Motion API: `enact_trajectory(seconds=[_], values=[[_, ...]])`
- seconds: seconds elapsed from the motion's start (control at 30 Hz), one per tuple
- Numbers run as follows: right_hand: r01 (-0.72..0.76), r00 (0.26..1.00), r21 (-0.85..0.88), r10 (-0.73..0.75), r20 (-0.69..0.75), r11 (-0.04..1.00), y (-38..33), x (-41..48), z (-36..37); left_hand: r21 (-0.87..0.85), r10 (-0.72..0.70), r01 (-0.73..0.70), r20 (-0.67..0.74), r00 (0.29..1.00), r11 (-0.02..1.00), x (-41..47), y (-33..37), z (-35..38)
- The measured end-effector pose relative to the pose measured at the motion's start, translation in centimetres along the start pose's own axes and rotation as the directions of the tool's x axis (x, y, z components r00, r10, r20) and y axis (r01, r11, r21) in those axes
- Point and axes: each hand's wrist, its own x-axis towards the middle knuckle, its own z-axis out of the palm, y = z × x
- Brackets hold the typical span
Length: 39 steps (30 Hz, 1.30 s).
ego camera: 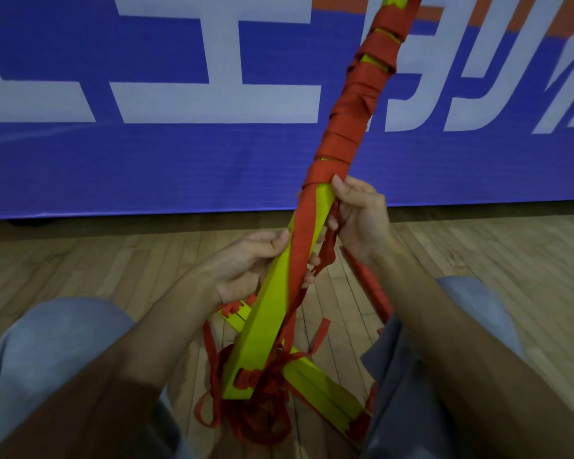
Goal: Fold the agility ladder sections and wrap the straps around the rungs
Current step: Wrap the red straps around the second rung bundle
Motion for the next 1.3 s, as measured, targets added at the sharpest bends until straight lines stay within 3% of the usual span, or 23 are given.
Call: enact_trajectory(seconds=[0.13,0.43,0.53,0.7,0.83,0.93,1.0,1.1,1.2,1.3], values=[[0.02,1.0,-0.117,-0.017,0.025,0.993,0.1,0.0,0.1,-0.011,0.002,-0.002,0.006,1.0,1.0,0.3,-0.4,-0.6],[0.092,0.995,-0.478,-0.095,0.019,0.874,0.3,0.3,0.0,0.028,0.046,-0.04,-0.25,0.967,0.999,0.2,-0.2,-1.0],[0.034,0.999,-0.516,-0.044,-0.007,0.856,0.0,0.1,0.3,0.064,0.071,-0.052,-0.348,0.935,0.997,0.5,-0.2,-0.7],[-0.056,0.988,-0.517,0.121,0.093,0.854,-0.7,0.0,-0.5,0.139,0.098,-0.04,-0.442,0.892,0.99,0.6,-0.3,-0.4],[-0.057,0.997,-0.597,0.077,0.009,0.8,0.3,0.2,0.0,0.355,0.231,-0.045,-0.501,0.834,0.934,0.9,-0.5,0.4],[-0.07,0.998,-0.682,0.053,-0.046,0.728,1.3,0.5,0.1,0.661,0.427,0.049,-0.537,0.728,0.749,1.4,-1.2,0.8],[-0.112,0.994,-0.618,0.093,-0.063,0.778,1.2,0.6,-0.1,0.714,0.451,0.097,-0.536,0.714,0.693,1.7,-1.4,0.8],[-0.118,0.993,-0.52,0.098,-0.066,0.846,0.6,0.6,-0.4,0.655,0.363,0.076,-0.508,0.781,0.752,1.5,-0.8,0.8],[-0.096,0.995,-0.435,0.083,-0.049,0.895,0.0,0.6,-0.8,0.441,0.176,0.026,-0.411,0.895,0.897,0.6,0.5,0.6],[-0.057,0.998,-0.327,0.052,-0.025,0.943,-0.6,0.7,-1.3,0.261,0.116,-0.039,-0.289,0.95,0.965,0.1,1.0,0.2]])
